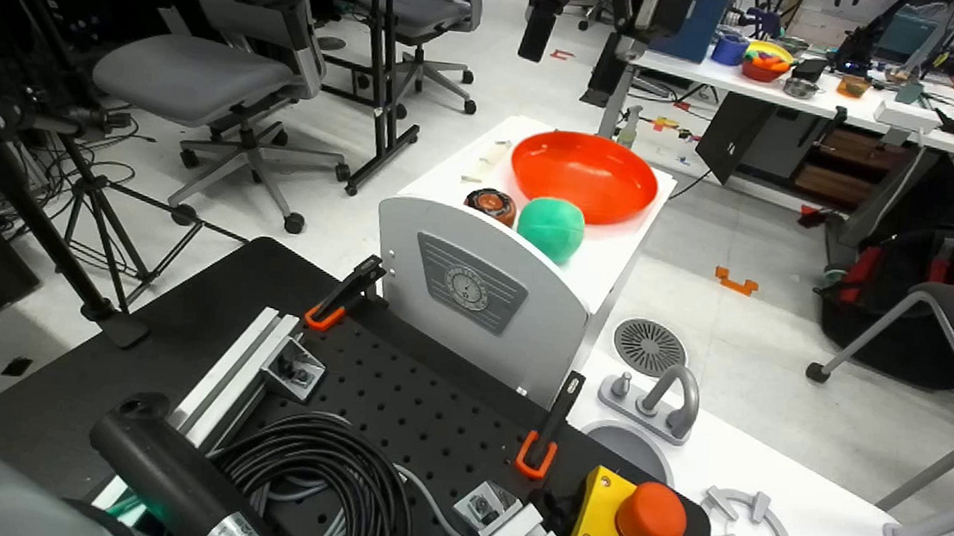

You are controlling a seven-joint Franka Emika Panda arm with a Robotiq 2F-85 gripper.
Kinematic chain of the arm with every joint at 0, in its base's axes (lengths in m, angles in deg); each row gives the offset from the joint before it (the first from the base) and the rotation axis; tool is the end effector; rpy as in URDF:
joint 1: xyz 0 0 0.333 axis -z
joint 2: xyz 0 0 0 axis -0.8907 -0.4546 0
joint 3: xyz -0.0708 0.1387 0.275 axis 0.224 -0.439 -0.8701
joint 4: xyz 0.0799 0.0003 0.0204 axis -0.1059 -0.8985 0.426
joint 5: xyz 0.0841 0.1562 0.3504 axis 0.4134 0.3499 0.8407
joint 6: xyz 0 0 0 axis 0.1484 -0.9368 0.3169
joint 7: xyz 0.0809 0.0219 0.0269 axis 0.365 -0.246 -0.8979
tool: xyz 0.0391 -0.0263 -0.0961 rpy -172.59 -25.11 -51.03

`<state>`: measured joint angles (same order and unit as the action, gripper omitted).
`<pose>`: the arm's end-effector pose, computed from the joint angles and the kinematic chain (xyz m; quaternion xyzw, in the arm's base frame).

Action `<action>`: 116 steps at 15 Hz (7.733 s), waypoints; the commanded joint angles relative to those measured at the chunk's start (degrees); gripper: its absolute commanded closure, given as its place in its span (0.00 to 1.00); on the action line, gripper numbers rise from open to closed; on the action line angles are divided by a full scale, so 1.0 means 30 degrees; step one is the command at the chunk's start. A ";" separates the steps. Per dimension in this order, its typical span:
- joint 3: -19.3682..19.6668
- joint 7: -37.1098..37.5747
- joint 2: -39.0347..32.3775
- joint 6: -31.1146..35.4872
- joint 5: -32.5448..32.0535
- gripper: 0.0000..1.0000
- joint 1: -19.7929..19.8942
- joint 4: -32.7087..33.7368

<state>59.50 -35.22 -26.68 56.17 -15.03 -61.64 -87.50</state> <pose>0.4823 -0.0069 0.3873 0.9567 -0.2354 -0.1687 0.0295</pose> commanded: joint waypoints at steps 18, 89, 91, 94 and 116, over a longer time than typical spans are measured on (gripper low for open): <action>0.0765 0.0599 0.0828 -0.0974 -0.1546 0.00 0.0778 -0.0415; 0.1027 0.1962 0.3564 0.5196 0.0776 0.00 0.1651 -0.2153; 0.1080 0.1380 0.3621 0.5352 0.1210 0.00 0.1615 -0.2193; 0.1081 0.0653 0.3743 0.5640 0.1769 0.00 0.1637 -0.2268; 0.1032 0.0216 0.4126 0.4572 0.1016 0.00 0.1887 -0.2266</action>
<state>62.56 -33.52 -15.19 71.63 -11.31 -56.58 -93.39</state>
